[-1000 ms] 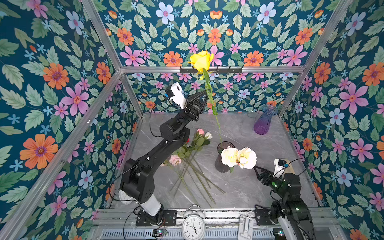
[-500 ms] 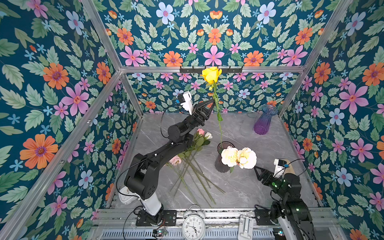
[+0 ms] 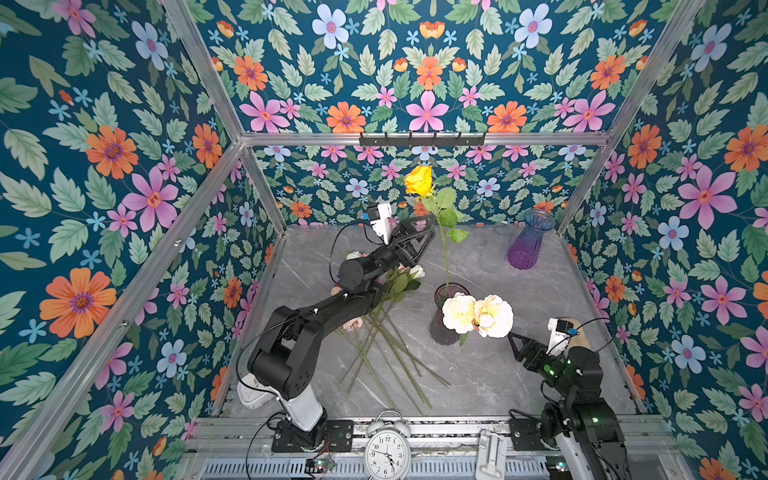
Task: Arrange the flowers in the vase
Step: 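Carry the yellow rose to the purple vase and lower its stem in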
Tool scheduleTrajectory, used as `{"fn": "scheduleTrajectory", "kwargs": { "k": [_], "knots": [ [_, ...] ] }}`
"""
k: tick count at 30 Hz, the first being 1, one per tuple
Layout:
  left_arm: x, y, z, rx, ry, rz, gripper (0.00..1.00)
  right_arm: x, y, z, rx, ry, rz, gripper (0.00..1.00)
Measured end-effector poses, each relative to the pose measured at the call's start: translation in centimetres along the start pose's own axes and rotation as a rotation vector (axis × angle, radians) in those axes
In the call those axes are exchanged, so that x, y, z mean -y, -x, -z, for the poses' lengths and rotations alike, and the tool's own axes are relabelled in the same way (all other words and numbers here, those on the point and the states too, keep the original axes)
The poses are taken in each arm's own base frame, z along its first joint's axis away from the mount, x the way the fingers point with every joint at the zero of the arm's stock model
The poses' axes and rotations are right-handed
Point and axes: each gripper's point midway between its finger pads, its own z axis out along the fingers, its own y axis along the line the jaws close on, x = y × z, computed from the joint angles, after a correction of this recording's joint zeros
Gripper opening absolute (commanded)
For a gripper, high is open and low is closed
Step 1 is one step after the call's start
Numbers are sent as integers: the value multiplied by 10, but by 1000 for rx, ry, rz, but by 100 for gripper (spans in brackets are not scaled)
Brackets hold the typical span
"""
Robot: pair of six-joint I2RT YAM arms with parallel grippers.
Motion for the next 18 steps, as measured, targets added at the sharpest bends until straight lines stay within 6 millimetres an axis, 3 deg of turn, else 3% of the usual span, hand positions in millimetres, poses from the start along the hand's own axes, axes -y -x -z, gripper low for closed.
{"fn": "scheduleTrajectory", "kwargs": {
  "k": [7, 18],
  "knots": [
    [-24, -11, 58, -60, 175, 27, 100, 0, 0, 0, 1, 0, 0, 72],
    [-56, -31, 91, -237, 504, -24, 100, 3, -2, -2, -13, -10, -9, 72]
  ]
}}
